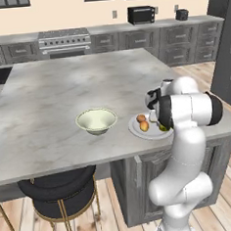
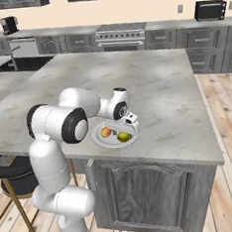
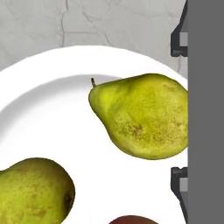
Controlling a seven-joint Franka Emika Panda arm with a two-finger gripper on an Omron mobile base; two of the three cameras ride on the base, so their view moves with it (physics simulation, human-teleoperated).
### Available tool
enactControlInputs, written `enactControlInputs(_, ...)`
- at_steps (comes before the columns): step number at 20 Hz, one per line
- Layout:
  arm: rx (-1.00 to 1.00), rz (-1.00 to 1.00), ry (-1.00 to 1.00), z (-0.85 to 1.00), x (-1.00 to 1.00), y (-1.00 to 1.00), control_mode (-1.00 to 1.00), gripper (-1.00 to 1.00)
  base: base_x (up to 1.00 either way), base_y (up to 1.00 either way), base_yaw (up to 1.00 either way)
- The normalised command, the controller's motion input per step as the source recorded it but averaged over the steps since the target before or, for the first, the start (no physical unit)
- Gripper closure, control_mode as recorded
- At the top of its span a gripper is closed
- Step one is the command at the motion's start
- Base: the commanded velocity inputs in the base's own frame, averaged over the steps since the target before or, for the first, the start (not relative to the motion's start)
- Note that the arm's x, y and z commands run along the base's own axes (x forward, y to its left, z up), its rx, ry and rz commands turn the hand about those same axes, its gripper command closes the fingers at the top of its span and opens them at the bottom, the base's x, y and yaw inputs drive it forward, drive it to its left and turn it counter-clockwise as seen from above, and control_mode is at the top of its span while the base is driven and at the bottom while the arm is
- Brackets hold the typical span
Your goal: Take the fruits from the plate on the dining counter and place two fruits in each bowl.
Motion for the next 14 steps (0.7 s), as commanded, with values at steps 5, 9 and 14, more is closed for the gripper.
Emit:
enactControlInputs(5,0.0,0.0,0.0,-0.01,0.19,0.0,-1.0,-1.0,0.0,0.0,0.0)
enactControlInputs(9,0.0,0.0,0.0,-0.13,0.36,0.0,-1.0,-1.0,0.0,0.0,0.0)
enactControlInputs(14,0.0,0.0,0.02,-0.35,0.09,-0.02,-1.0,-1.0,0.0,0.0,0.0)
